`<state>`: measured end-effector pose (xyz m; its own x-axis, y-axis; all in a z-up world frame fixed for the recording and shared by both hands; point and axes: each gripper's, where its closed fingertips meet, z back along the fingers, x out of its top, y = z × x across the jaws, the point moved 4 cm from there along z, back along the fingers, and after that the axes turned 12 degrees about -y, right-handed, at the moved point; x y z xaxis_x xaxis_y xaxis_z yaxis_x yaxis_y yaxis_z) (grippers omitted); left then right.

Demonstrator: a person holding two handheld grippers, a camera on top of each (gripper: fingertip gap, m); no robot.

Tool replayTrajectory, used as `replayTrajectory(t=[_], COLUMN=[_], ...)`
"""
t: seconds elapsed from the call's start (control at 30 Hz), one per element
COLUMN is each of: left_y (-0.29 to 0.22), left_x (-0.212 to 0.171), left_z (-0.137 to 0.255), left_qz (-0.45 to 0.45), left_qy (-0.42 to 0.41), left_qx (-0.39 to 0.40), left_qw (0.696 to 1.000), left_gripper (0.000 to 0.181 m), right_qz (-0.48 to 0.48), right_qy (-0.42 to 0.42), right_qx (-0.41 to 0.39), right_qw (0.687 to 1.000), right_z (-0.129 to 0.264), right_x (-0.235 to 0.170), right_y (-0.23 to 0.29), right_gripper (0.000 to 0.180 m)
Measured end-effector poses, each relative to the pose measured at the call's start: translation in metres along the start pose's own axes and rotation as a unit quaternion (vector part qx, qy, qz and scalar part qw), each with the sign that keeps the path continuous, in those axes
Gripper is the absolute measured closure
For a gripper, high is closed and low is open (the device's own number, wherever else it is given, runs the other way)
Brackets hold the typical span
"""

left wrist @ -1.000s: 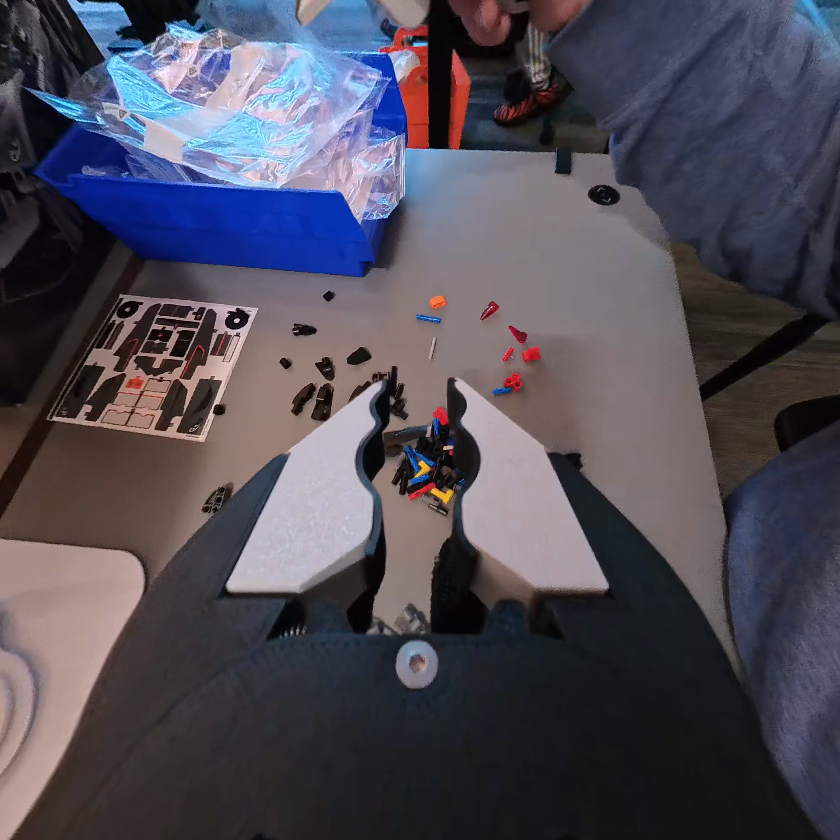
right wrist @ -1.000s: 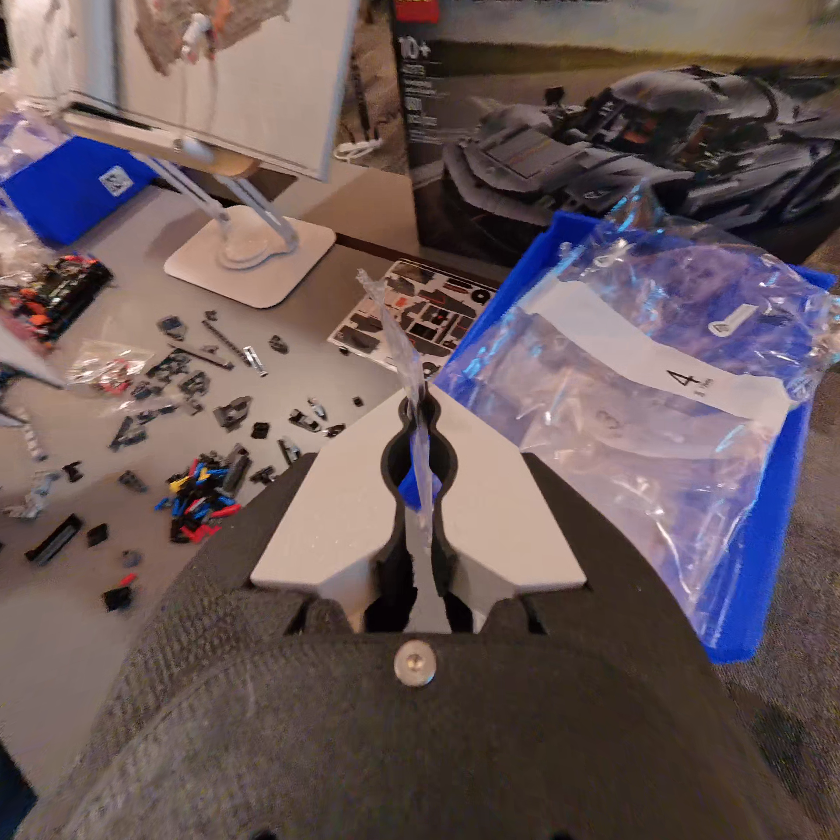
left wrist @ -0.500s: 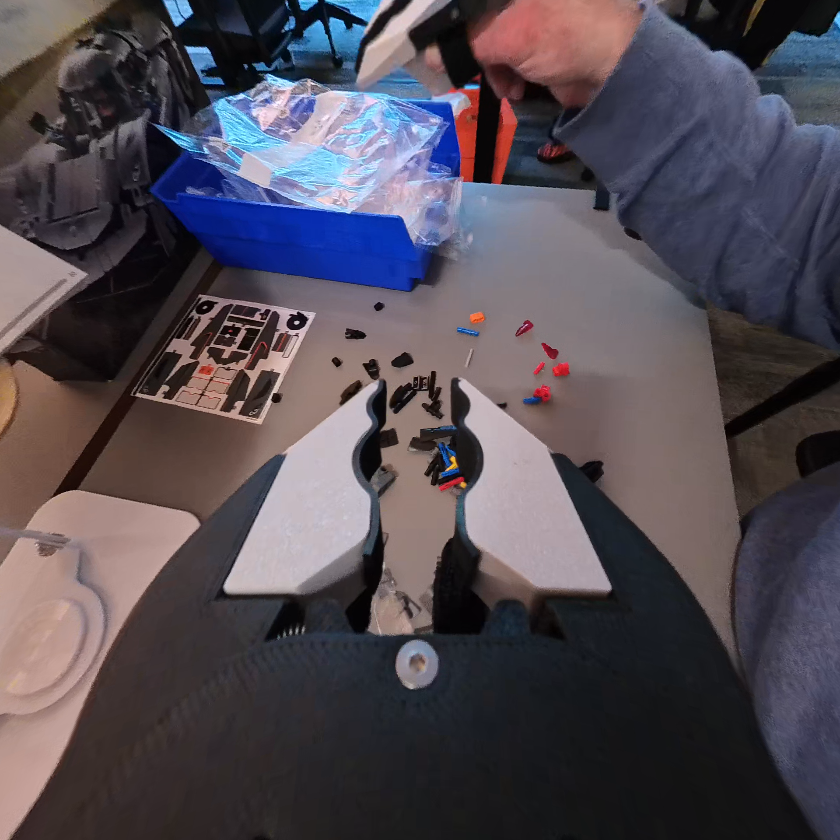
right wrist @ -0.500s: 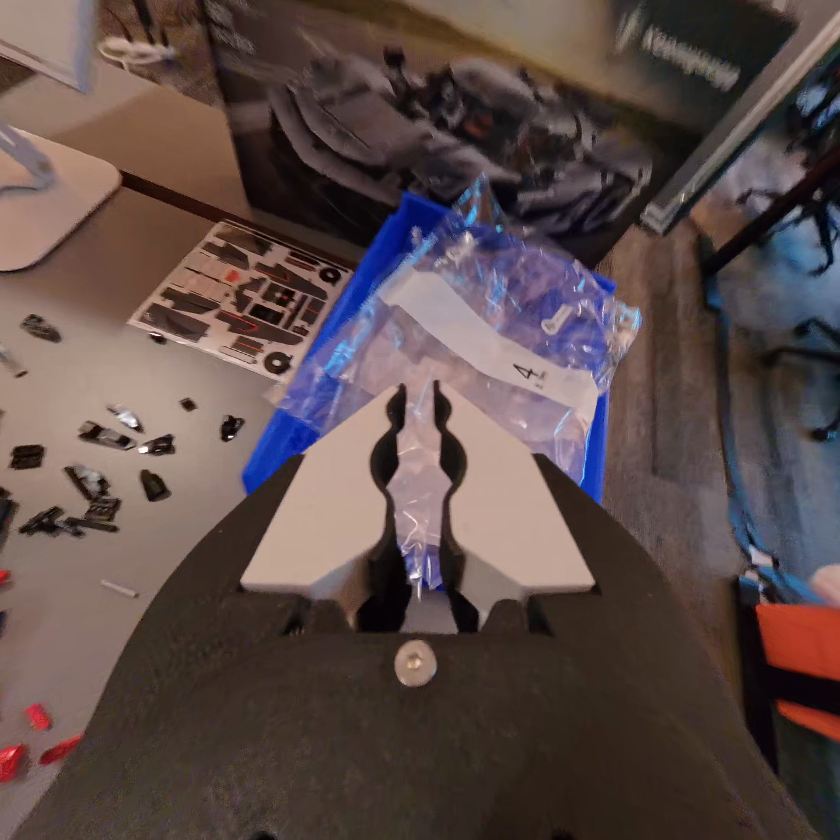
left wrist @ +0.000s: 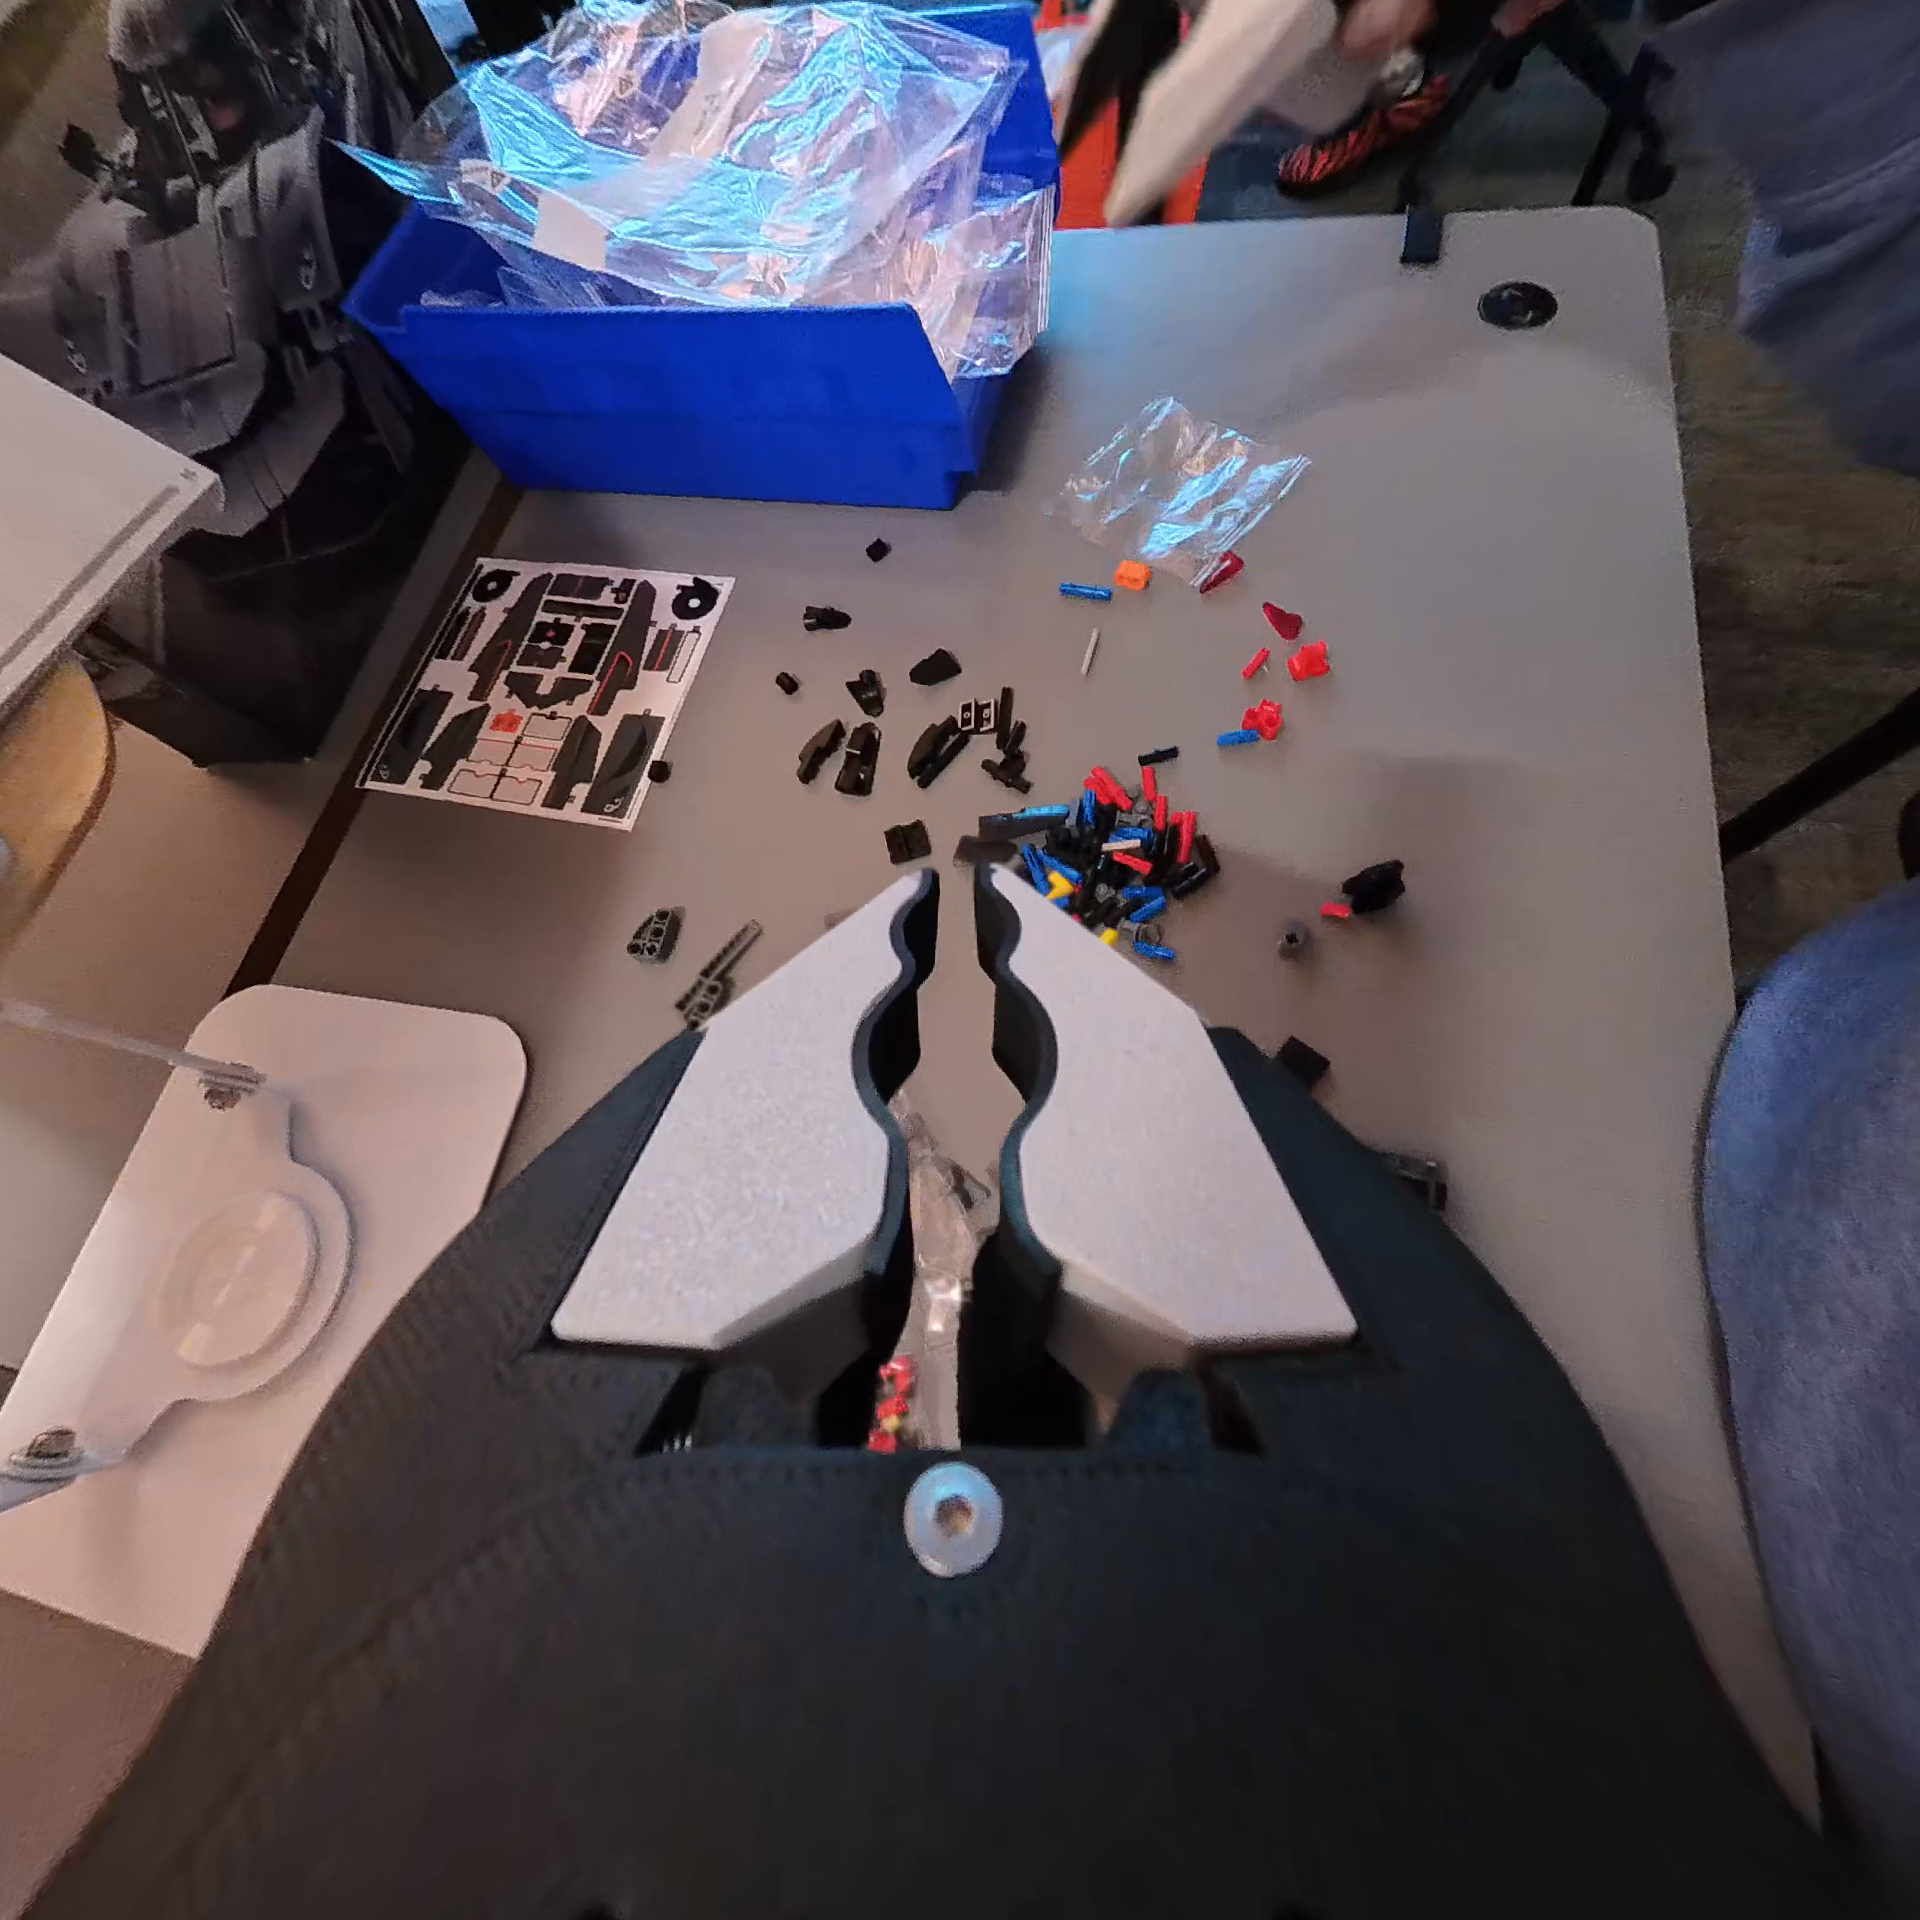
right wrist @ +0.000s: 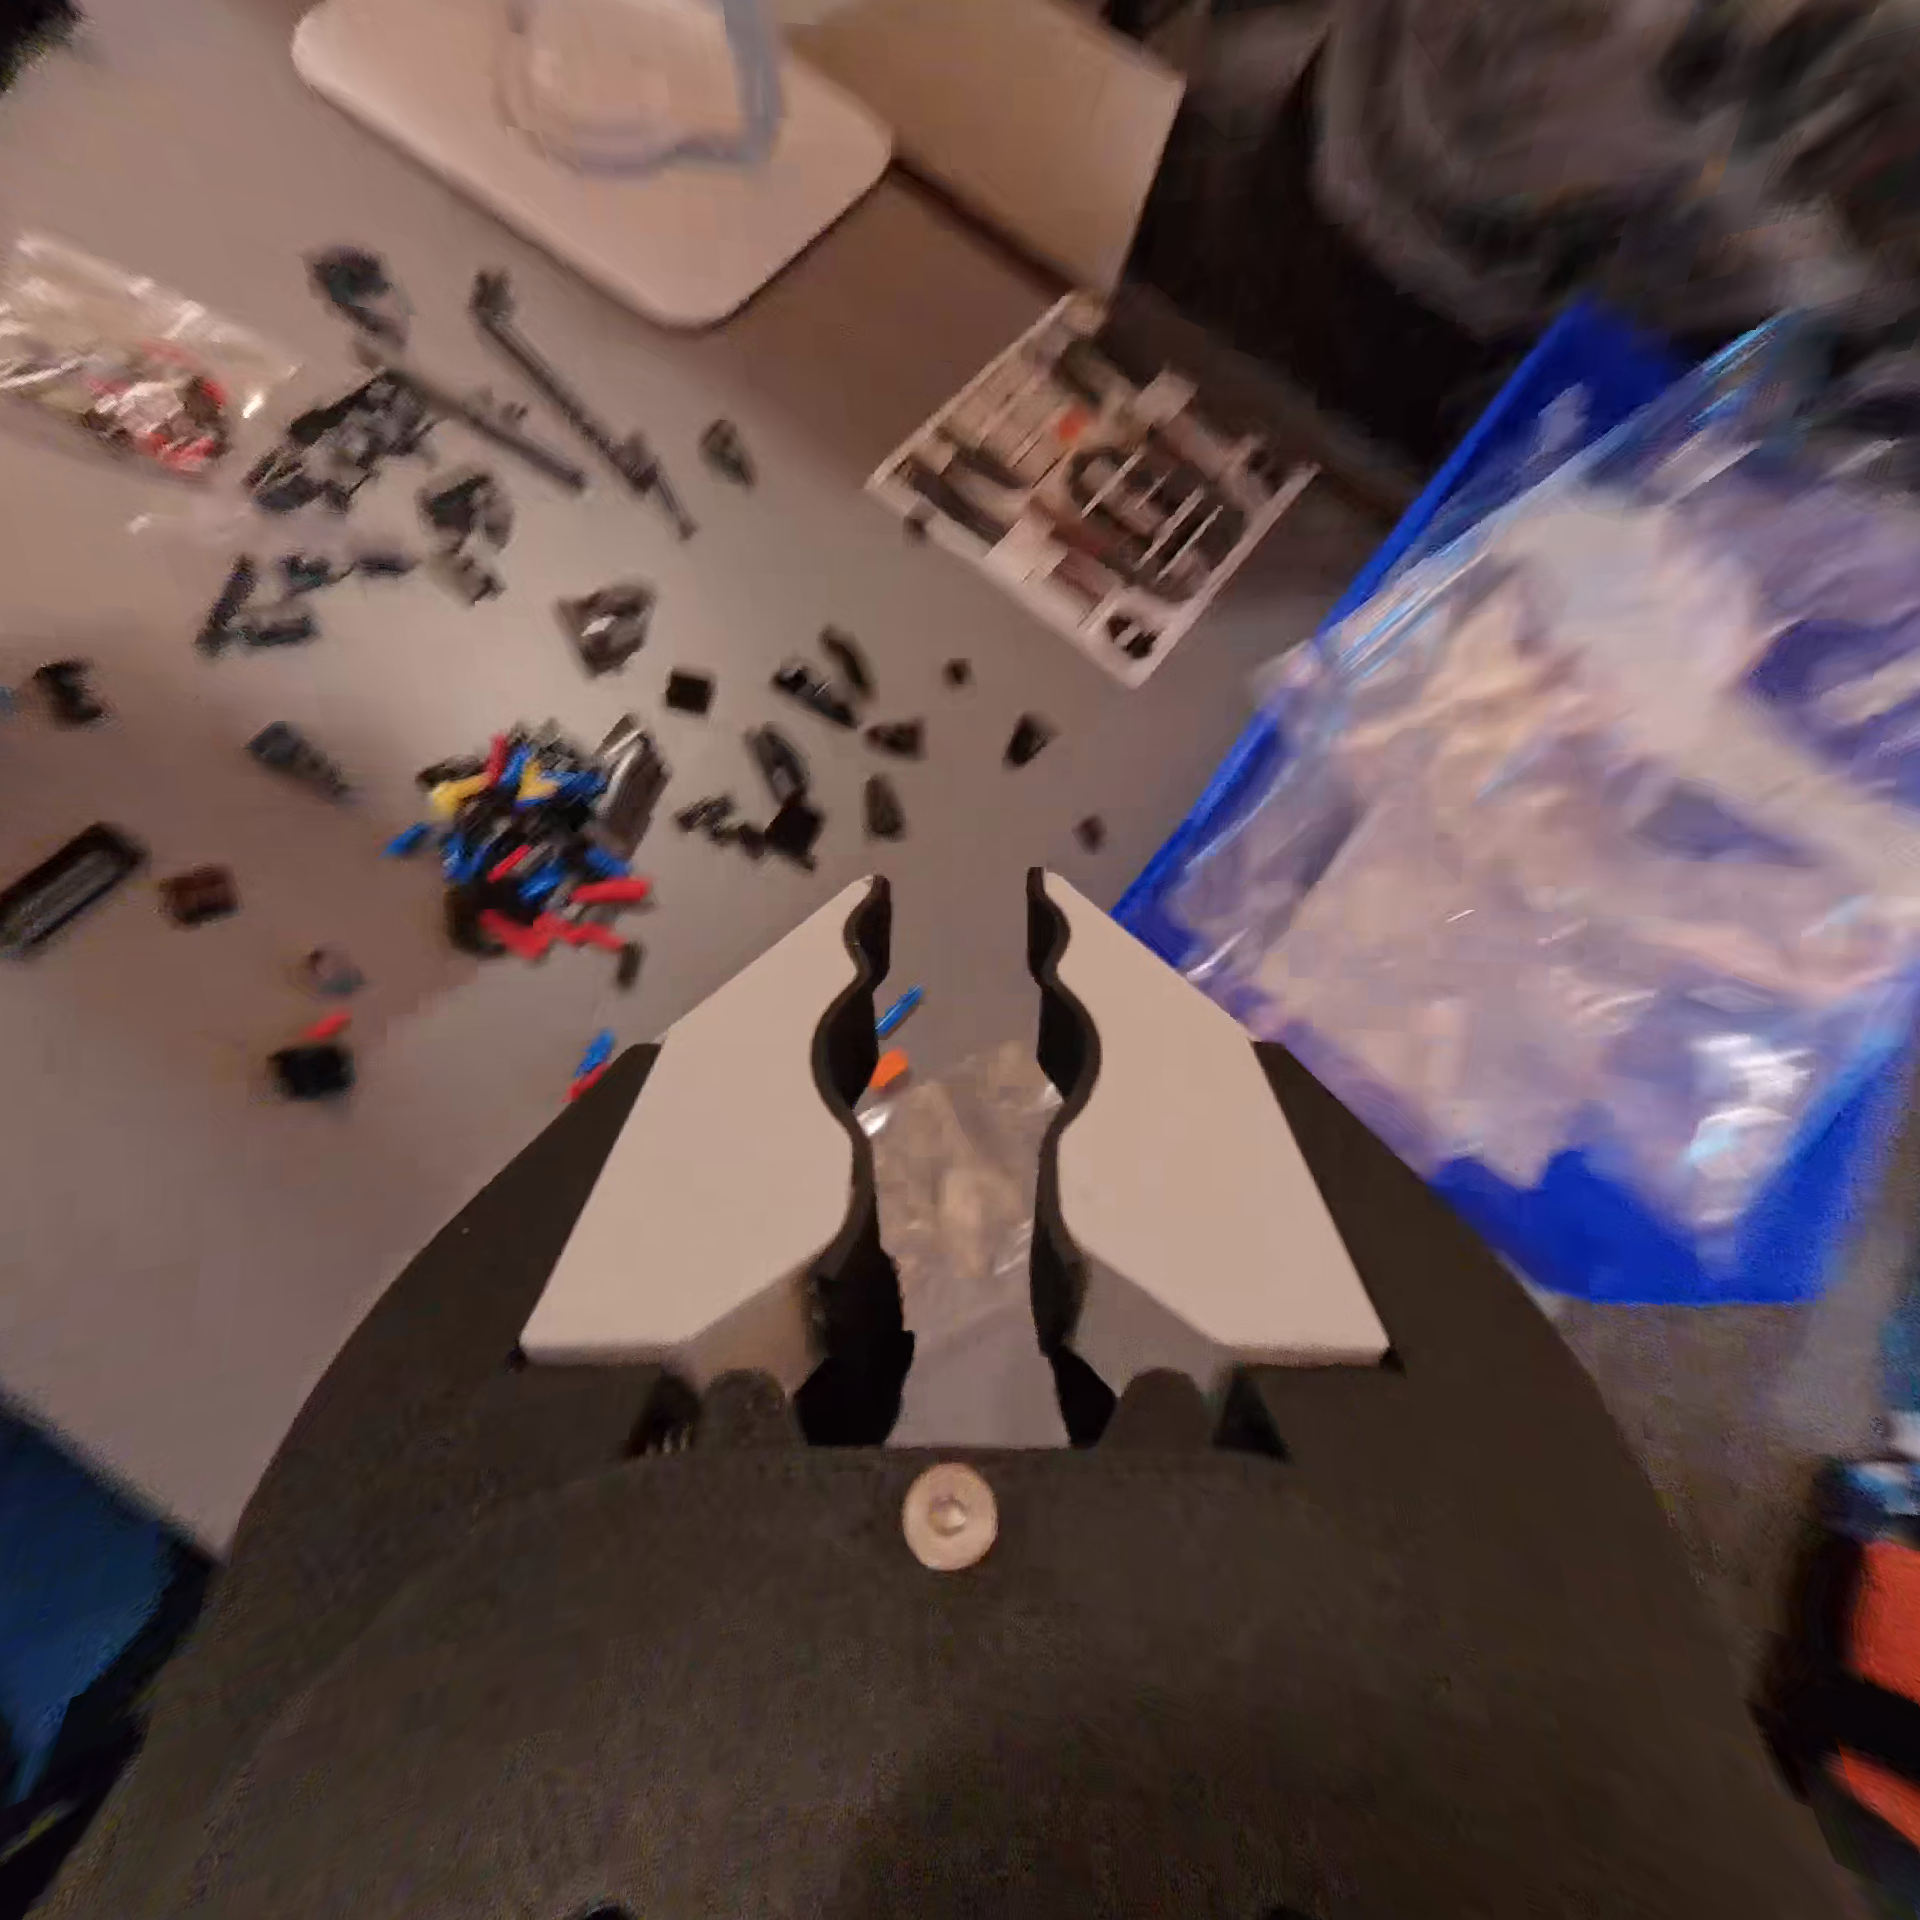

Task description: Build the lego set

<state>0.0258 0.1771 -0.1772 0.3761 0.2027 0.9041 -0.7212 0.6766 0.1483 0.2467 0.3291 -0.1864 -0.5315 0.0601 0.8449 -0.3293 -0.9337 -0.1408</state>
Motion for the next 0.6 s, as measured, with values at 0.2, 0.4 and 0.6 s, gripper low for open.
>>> replayTrajectory(t=[0.2, 0.4, 0.6], left_y=[-0.002, -0.003, -0.003], left_x=[-0.009, -0.012, -0.008], left_z=[0.003, -0.003, -0.008], left_qz=[0.003, 0.003, -0.003], left_qy=[0.008, 0.015, 0.015], left_qx=[-0.003, -0.004, -0.005], left_qw=[1.000, 1.000, 1.000], left_gripper=[0.174, 0.174, 0.174], right_qz=[-0.057, -0.115, -0.131], right_qy=[0.115, 0.156, 0.121], right_qx=[-0.001, -0.016, -0.023], right_qw=[0.992, 0.981, 0.984], right_z=[-0.015, -0.036, -0.037], right_x=[-0.092, -0.148, -0.151], right_y=[0.002, -0.012, -0.024], right_gripper=[0.137, 0.134, 0.180])
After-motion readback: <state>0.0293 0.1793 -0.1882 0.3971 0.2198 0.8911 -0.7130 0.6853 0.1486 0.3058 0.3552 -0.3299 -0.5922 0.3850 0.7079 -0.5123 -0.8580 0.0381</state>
